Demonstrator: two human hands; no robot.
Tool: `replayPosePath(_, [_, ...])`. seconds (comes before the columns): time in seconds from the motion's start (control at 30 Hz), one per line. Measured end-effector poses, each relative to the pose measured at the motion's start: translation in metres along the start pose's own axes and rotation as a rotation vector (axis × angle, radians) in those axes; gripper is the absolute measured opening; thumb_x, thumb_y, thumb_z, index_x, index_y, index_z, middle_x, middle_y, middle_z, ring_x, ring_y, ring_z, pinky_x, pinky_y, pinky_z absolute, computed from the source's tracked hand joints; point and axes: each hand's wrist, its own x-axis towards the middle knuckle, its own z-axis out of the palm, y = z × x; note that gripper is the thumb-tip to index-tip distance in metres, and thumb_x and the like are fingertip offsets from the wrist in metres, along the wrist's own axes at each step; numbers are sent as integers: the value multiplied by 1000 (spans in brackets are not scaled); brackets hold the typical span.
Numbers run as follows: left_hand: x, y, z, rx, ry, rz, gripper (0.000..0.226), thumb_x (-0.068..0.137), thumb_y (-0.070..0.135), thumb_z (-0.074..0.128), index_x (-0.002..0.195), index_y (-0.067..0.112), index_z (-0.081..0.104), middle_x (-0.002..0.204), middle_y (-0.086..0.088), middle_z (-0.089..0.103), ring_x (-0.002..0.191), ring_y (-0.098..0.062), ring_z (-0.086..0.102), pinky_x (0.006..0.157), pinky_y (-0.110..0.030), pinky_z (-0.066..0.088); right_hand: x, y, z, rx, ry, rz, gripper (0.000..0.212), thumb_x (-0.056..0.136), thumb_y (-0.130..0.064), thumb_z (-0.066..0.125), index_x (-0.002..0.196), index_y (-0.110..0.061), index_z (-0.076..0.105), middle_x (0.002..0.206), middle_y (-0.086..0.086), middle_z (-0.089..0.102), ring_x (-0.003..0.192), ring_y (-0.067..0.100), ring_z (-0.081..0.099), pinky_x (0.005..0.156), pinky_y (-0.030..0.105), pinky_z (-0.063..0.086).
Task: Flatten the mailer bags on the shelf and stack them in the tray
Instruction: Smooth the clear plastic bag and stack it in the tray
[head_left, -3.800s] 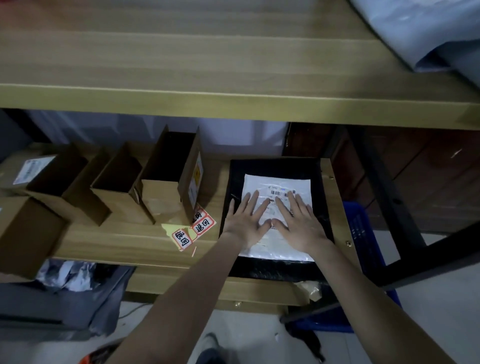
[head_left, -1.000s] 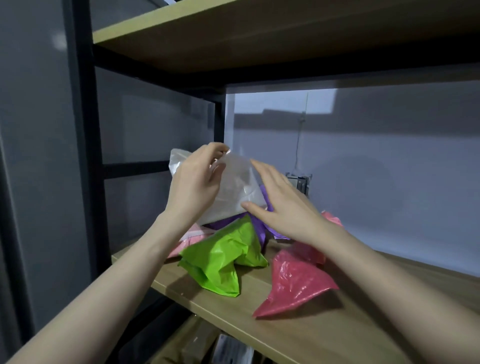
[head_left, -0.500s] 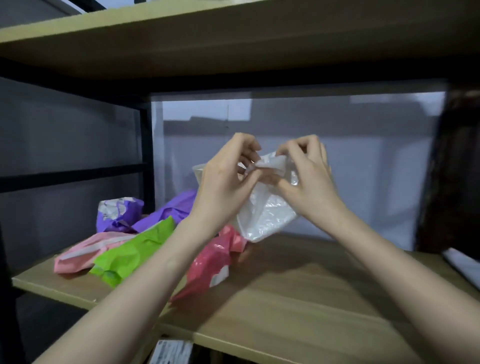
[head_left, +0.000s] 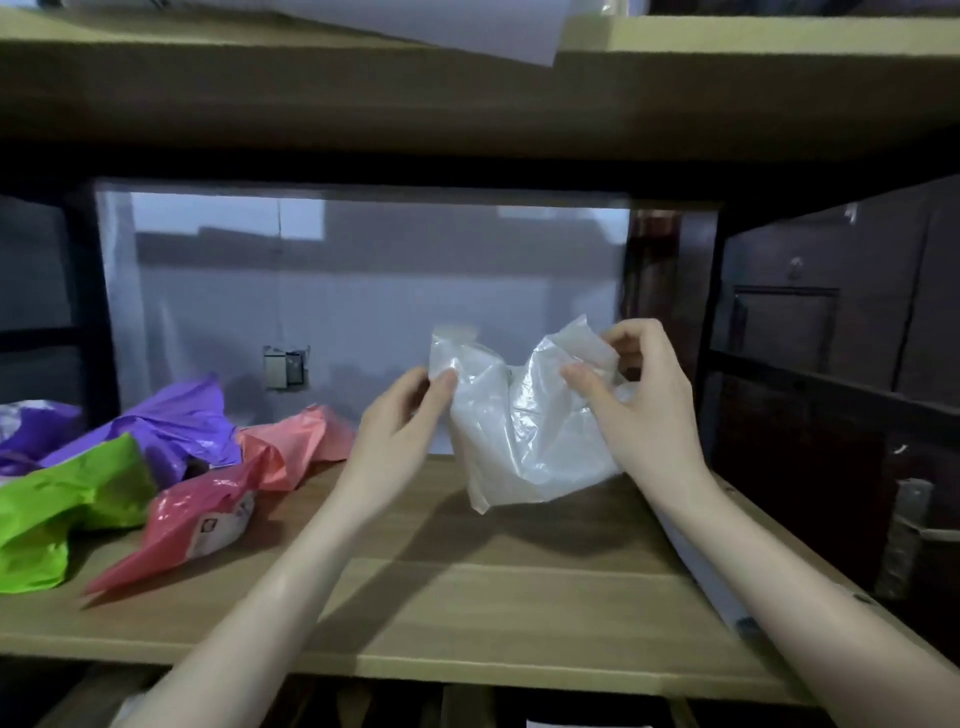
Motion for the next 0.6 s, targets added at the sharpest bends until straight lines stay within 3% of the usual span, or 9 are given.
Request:
replayPosePath(0.1, [-8, 7, 18, -88, 80, -37, 24, 86, 39, 61, 75, 18, 59, 73, -2, 64, 71, -12, 57, 71, -36, 46, -10, 4, -15, 39, 2, 55, 28, 80, -30, 71, 94, -13, 53, 93, -2, 62, 89, 14, 56, 79, 25, 43])
replayPosePath(0.2, [-13, 15, 26, -48, 208, -36, 31, 87, 43, 58, 66, 21, 49, 63, 4, 52, 61, -11, 47, 61, -31, 38, -17, 7, -25, 80, 8, 57, 26, 84, -31, 66, 84, -10, 53, 73, 6, 61, 67, 22, 55, 62, 35, 45])
replayPosePath(0.3, [-15, 20, 27, 63, 350, -57, 35, 96, 38, 48, 67, 20, 36, 61, 7, 38, 57, -9, 35, 58, -26, 31, -19, 11, -31, 81, 38, 50, 29, 88, -32, 62, 82, -6, 51, 71, 23, 58, 67, 40, 53, 61, 48, 45])
replayPosePath(0.47, [-18, 14, 19, 109, 426, -53, 33, 99, 36, 38, 72, 20, 30, 64, 5, 33, 53, -2, 33, 54, -17, 30, -19, 14, -36, 22, -8, 57, 34, 92, -33, 53, 87, 1, 48, 68, 29, 50, 56, 31, 35, 53, 42, 37])
replayPosePath(0.6, [-18, 7, 17, 182, 403, -66, 30, 98, 37, 40, 80, 14, 35, 64, 4, 34, 55, -6, 31, 53, -21, 28, -21, 17, -33, -2, -99, 79, 29, 96, -24, 47, 81, -1, 39, 59, 11, 36, 57, 18, 29, 52, 33, 26])
